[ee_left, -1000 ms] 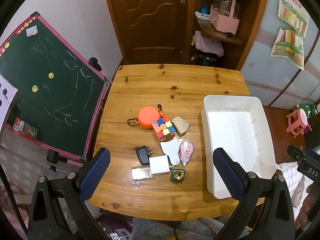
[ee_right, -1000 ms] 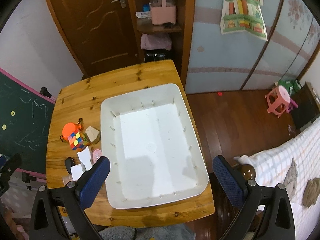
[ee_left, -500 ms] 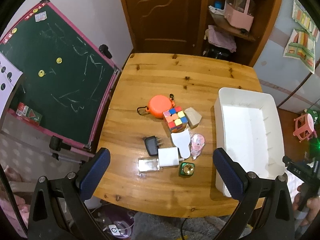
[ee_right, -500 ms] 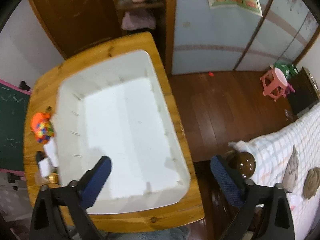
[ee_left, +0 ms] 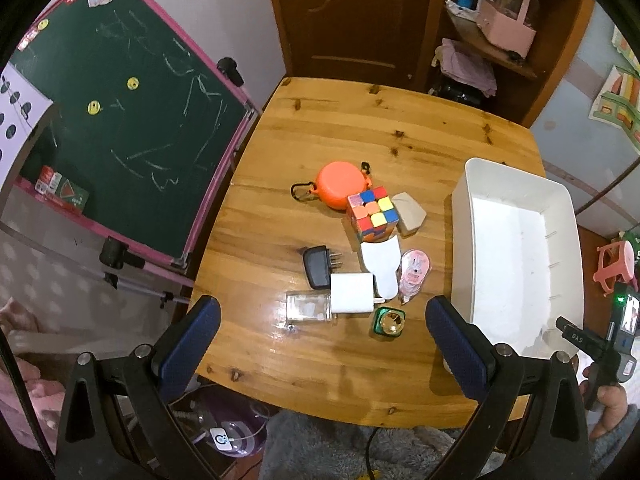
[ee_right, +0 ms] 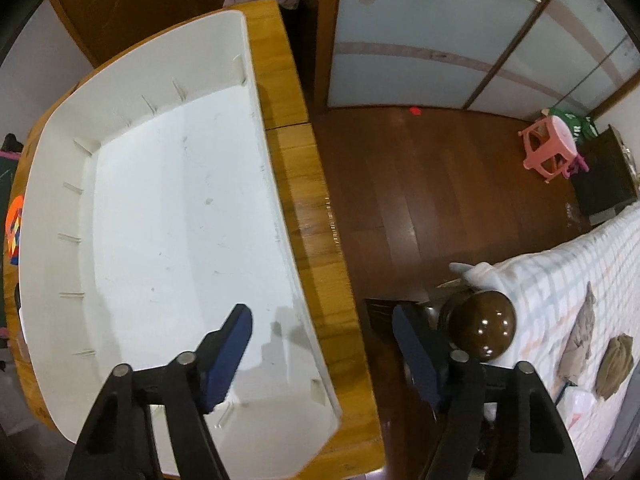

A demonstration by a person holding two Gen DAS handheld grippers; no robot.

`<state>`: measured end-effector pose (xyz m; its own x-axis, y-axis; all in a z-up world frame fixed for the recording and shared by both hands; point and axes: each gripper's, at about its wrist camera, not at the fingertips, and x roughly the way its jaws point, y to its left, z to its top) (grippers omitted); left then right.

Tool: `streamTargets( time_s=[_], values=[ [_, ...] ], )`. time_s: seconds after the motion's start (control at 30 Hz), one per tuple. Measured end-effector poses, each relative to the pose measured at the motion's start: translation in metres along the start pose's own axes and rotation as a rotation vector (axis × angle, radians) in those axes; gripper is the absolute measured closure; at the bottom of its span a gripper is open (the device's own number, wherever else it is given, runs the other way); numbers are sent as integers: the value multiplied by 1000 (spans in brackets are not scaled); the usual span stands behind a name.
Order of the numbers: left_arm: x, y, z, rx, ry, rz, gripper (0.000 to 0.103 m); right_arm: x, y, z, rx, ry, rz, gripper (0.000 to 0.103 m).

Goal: Organize rigid objects
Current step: 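Move the left tool to the green-and-gold jar and close on it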

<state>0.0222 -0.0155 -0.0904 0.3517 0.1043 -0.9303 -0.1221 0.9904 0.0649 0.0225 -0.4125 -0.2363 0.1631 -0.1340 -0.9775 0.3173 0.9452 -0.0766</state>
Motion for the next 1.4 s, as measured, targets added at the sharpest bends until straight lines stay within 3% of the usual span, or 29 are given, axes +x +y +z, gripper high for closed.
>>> streamTargets(
  time_s=[0.13, 0.3, 0.43, 0.7, 0.8, 0.9, 0.97, 1.03, 1.2, 1.4],
  values=[
    [7, 5, -5, -13, 18, -5, 1, 5, 6, 0, -16, 30, 58, 68],
    [14, 9, -10, -44, 37, -33, 1, 5, 6, 1, 2, 30, 56, 75],
    [17, 5, -12, -30, 34, -20, 1, 7, -4, 3, 64, 49, 79, 90],
    [32, -21, -19, 115, 29, -32, 1, 8, -13, -3, 133, 67, 169, 94],
    [44, -29, -23, 168, 63, -53, 8, 8, -14, -5, 149, 71, 177, 94],
    [60, -33, -29, 196, 117, -104, 10, 8, -10, -8, 120, 60, 146, 94],
    [72, -35, -34, 213, 140, -129, 21, 8, -8, -10, 107, 48, 129, 94],
    [88, -35, -38, 224, 165, -153, 25, 8, -8, -11, 110, 42, 124, 94],
    [118, -37, -42, 207, 205, -217, 28, 7, -8, -12, 138, 46, 109, 93],
    [140, -48, -39, 245, 213, -226, 29, 5, -6, -14, 169, 56, 71, 91]
  ],
)
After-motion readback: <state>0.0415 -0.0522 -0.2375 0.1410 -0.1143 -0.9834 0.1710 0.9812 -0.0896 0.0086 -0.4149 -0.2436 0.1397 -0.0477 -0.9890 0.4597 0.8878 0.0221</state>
